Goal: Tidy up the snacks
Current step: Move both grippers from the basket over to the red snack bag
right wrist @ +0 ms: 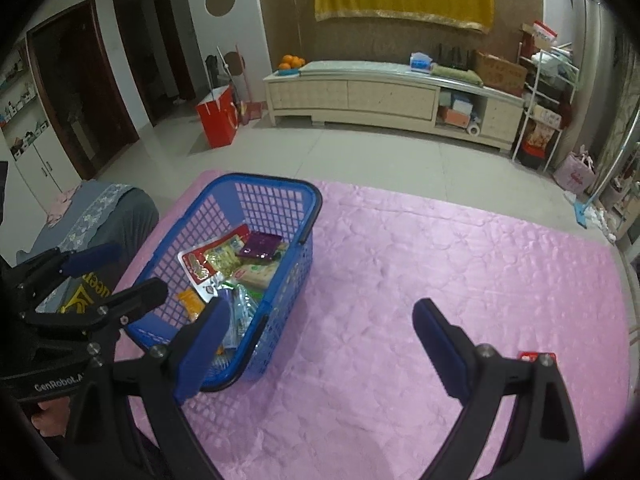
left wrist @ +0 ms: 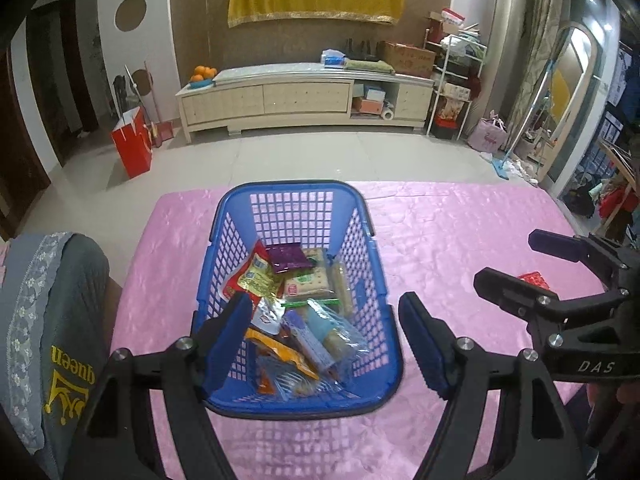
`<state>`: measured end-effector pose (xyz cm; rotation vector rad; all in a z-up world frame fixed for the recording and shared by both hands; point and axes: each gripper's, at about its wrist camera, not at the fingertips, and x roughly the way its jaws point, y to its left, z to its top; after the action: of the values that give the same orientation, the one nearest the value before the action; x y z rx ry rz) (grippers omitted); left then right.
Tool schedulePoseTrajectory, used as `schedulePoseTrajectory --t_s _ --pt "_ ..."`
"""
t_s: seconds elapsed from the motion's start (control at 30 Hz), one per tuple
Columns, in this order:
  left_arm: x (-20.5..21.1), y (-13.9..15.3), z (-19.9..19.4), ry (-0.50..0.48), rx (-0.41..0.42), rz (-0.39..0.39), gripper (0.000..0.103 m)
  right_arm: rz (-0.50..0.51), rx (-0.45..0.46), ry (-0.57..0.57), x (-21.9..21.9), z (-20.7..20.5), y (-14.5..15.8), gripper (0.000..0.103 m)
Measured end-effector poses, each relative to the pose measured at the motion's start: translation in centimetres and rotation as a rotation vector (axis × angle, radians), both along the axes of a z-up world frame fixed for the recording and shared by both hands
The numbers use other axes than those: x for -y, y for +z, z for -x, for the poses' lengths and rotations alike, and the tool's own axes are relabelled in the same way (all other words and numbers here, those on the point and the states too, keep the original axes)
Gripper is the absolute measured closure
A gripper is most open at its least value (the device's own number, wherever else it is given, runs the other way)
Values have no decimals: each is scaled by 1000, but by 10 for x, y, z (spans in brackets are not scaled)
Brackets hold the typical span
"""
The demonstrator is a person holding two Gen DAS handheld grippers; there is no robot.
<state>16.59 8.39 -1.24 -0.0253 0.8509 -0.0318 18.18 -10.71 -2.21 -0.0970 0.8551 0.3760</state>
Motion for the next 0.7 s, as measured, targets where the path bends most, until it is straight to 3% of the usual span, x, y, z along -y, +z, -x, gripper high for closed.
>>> schedulePoseTrajectory --t_s 0.43,0.7 --pt "66 8 8 -88 9 25 29 0 -5 -87 60 24 -3 8" --pt "128 -6 -1 -178 -20 8 29 -5 -26 -169 115 25 -13 8"
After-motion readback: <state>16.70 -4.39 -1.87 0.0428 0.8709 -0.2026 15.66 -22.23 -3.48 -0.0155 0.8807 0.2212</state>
